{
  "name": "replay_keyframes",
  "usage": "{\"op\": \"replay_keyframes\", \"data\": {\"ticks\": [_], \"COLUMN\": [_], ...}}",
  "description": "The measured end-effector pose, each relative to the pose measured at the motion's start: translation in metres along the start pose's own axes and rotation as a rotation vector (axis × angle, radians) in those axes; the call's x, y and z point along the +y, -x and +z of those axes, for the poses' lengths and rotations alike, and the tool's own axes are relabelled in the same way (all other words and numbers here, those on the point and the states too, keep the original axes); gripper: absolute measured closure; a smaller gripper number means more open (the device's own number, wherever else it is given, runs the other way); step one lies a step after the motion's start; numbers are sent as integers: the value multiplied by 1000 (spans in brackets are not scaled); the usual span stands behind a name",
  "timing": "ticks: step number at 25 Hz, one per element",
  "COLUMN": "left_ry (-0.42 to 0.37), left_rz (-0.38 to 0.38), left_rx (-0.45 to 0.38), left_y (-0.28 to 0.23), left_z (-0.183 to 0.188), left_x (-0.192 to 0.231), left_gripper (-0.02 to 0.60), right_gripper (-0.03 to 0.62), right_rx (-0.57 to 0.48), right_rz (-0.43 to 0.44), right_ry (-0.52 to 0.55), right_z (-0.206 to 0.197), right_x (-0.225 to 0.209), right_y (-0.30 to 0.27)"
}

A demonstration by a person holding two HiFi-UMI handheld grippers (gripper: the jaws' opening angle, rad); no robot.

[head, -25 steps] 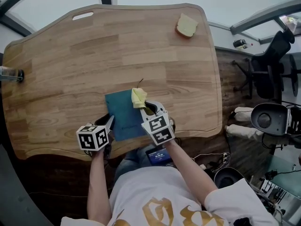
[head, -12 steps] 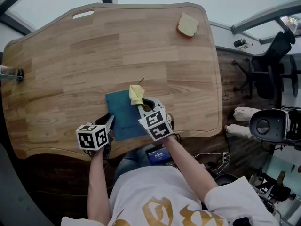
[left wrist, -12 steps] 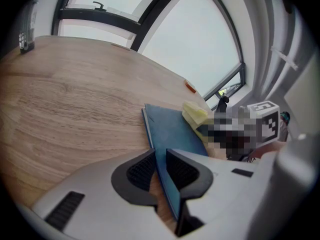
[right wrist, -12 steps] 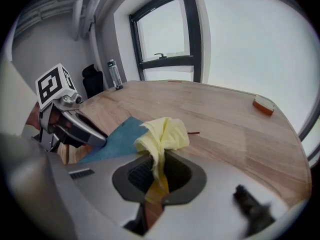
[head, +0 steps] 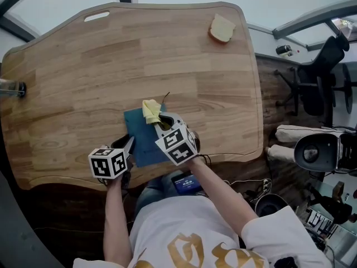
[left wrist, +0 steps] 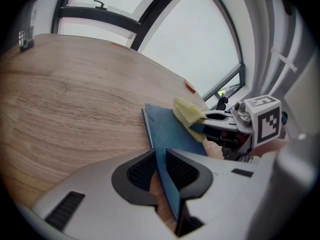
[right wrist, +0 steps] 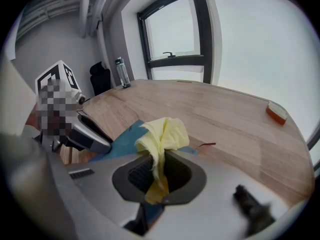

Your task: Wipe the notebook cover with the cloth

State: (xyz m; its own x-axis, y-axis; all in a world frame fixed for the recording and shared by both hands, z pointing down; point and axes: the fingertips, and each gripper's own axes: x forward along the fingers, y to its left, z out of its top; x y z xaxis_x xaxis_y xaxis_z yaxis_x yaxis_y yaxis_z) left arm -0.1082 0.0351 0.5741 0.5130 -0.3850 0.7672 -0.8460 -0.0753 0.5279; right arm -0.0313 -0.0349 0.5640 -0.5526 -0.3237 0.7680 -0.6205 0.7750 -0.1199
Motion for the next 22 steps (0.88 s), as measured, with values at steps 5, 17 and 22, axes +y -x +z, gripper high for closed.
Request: {"op": "replay_keyframes", "data": {"ticks": [5, 17, 22], "left_ry": [4, 10, 11], "left_rz": [-9, -19, -24], "left_rx": [5, 6, 7], "left_y": [-1, 0, -1], "left_z": [0, 0, 1], "left_x": [-1, 0, -1], "left_gripper": [508, 511, 512], "right_gripper": [554, 554, 554], "right_rx": [8, 18, 20], "right_rz": [25, 76, 105], "right_ry": [30, 66, 84], "right_z": [6, 18, 21], "right_x": [11, 28, 35], "right_y": [-7, -19, -23]}}
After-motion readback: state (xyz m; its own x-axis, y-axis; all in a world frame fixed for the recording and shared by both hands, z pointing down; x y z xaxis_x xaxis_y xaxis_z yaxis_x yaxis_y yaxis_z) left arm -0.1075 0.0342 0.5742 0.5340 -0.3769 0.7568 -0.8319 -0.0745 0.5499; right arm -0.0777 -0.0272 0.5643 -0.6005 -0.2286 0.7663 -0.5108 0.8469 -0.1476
